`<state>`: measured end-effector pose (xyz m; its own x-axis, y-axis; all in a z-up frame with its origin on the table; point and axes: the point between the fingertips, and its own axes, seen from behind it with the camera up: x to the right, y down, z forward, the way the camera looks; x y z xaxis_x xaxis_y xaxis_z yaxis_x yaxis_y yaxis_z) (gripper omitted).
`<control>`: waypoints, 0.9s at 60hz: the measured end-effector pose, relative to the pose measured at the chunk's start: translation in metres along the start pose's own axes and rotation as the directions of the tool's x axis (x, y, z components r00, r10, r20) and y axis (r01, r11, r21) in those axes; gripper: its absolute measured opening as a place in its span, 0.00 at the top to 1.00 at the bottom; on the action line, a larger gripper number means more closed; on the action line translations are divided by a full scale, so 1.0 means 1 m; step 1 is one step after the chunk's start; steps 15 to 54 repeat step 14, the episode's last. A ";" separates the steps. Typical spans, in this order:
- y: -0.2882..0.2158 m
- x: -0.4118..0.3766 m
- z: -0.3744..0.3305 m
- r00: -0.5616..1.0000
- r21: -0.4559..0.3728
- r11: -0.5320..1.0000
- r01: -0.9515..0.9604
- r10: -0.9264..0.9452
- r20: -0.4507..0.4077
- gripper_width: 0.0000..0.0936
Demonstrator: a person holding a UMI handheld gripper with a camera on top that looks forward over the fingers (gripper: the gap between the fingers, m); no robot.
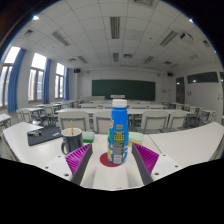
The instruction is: Pour water
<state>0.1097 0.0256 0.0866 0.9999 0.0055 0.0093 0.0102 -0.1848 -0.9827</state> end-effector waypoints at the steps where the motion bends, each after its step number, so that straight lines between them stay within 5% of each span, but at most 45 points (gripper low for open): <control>1: 0.001 -0.009 -0.007 1.000 -0.001 1.000 -0.004 0.004 0.011 0.09; 14: 0.015 -0.078 -0.080 0.988 -0.034 0.996 -0.085 0.088 0.129 0.08; 54: 0.015 -0.078 -0.080 0.988 -0.034 0.996 -0.085 0.088 0.129 0.08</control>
